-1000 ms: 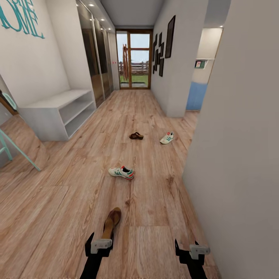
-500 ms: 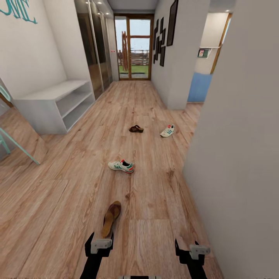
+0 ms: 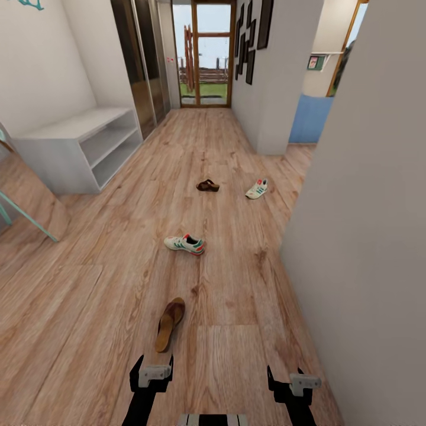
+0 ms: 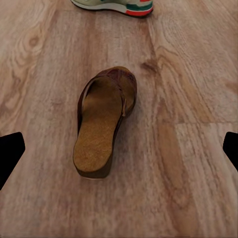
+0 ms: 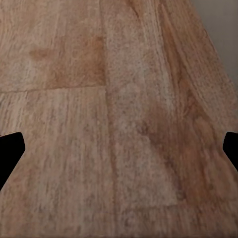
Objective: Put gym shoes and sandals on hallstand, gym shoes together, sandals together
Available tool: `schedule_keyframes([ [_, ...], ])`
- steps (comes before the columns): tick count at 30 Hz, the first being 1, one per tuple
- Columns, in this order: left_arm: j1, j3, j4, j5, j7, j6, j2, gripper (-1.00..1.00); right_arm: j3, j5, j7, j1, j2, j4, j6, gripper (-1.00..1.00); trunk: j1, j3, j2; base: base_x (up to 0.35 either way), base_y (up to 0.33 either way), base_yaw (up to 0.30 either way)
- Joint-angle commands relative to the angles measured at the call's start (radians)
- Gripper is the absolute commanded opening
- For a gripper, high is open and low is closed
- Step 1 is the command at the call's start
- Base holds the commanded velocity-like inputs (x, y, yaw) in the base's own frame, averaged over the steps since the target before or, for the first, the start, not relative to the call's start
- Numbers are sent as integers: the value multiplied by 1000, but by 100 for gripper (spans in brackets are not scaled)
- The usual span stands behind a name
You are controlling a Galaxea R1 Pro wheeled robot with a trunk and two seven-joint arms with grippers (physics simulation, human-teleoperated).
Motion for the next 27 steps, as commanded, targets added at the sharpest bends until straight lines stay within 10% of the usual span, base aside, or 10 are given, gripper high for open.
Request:
schedule_keyframes([
  [1,0,0,0,0,0,0,0,100,0,0,0,0,0,0,0,100,0,-4,0,0,0,0],
  [27,-40,-2,-4,-10,-5,5,12,100,-1,0,0,0,-1,0,0,100,0,-4,0,0,0,0],
])
